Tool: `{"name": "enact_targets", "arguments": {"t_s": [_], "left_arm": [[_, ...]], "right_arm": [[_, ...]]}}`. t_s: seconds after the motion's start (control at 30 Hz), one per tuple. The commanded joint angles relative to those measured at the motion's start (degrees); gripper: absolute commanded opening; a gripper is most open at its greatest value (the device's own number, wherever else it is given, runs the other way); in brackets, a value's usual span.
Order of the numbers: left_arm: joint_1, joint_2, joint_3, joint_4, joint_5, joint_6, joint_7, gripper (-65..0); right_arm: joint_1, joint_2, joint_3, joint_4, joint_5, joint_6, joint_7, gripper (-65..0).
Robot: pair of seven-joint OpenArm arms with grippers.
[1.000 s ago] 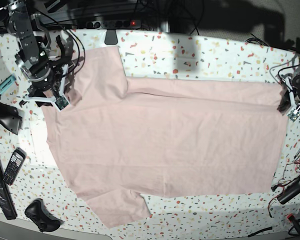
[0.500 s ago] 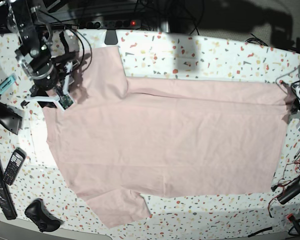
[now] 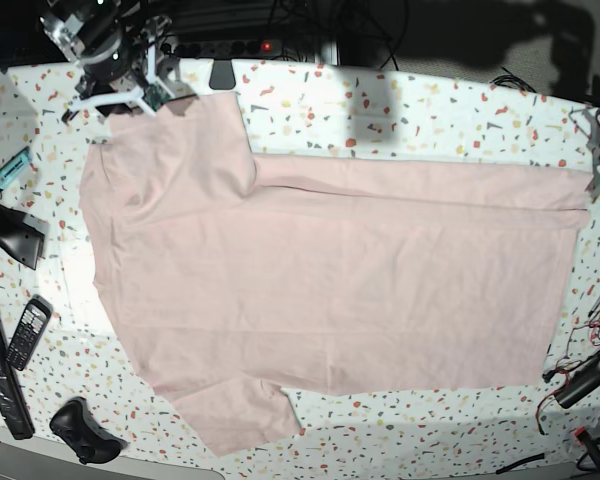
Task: Fold the T-shirt properly
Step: 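Release the shirt and lift both grippers away, then lower the right gripper onto the sleeve near the collar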
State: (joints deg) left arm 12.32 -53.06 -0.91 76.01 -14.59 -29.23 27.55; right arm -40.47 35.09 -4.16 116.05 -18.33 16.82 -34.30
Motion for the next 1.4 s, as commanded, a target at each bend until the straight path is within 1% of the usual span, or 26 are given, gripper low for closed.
{"name": "enact_targets", "arguments": {"t_s": [0.0, 0.07, 0.2, 0.47, 0.5, 0.57, 0.6, 0.67, 0.8, 0.93, 1.1, 1.13, 1.2, 1.27, 1.3, 1.37], "left_arm": [[0.26, -1.73, -1.84, 0.66, -0.24, 0.31, -1.38, -39.7], [1.57, -1.73, -3.69, 0.66, -0.26, 0.31, -1.95, -39.7], [2.14, -1.75, -6.58, 0.66, -0.52, 0.31, -2.29, -39.7], [2.1, -1.75, -6.99, 1.97, -0.48, 0.28, -3.63, -39.7], [2.12, -1.75, -6.99, 2.4, -0.48, 0.31, -3.63, -39.7], [2.12, -1.75, -6.99, 3.26, -0.48, 0.31, -3.56, -39.7], [2.12, -1.75, -6.99, 3.69, -0.48, 0.31, -3.58, -39.7], [2.1, -1.75, -6.99, 4.42, -0.48, 0.31, -3.5, -39.7], [2.1, -1.75, -6.99, 5.55, -0.48, 0.31, -3.34, -39.7], [2.1, -1.75, -6.99, 5.84, -0.46, 0.33, -3.37, -39.7], [2.1, -1.75, -6.99, 5.84, -0.46, 0.33, -3.04, -39.7], [2.1, -1.75, -6.99, 5.84, -0.46, 0.33, -2.8, -39.7], [2.1, -1.75, -6.99, 5.84, -0.46, 0.31, -2.29, -39.7], [2.12, -1.75, -6.99, 5.84, -0.46, 0.33, -2.23, -39.7], [2.1, -1.75, -6.99, 5.84, -0.46, 0.31, -2.08, -39.7], [2.1, -1.75, -6.99, 5.84, -0.46, 0.31, -2.08, -39.7]], "right_arm": [[-0.94, 0.81, 0.46, 1.03, -1.92, -0.48, 0.55, -42.3], [-2.29, 0.81, 0.46, 1.01, -4.0, -0.5, 0.55, -42.3], [-1.95, 0.79, 0.46, 0.94, -4.24, -0.57, 0.72, -42.3], [2.27, 0.76, 0.39, 0.87, -3.98, -0.44, 0.94, -42.3], [2.58, 0.79, 0.35, 0.68, -4.0, 0.37, 0.98, -42.3], [3.34, 0.76, 0.35, -0.07, -4.0, 3.8, 1.27, -42.3], [3.67, 0.76, 0.35, -0.68, -4.0, 4.39, 1.64, -42.3], [4.26, 0.74, 0.35, -2.01, -4.0, 4.24, 3.1, -42.3], [6.05, 0.61, -0.2, -4.39, -4.0, 4.31, 3.15, -42.3], [8.28, 0.61, -2.67, -7.3, -4.0, 4.28, 2.95, -42.3], [11.74, 0.63, -7.96, -8.94, -4.22, 4.28, 0.07, -42.6], [12.39, 0.63, -9.05, -8.96, -4.28, 4.28, -0.96, -44.9], [13.6, 0.66, -10.86, -8.96, -4.94, 4.28, -2.91, -53.1], [14.03, 0.66, -11.85, -8.96, -5.95, 4.26, -3.48, -61.9], [14.08, 0.63, -11.89, -8.94, -6.21, 4.26, -3.45, -65.0], [14.05, 0.66, -11.89, -8.76, -7.1, 4.15, -3.45, -65.0]]}}
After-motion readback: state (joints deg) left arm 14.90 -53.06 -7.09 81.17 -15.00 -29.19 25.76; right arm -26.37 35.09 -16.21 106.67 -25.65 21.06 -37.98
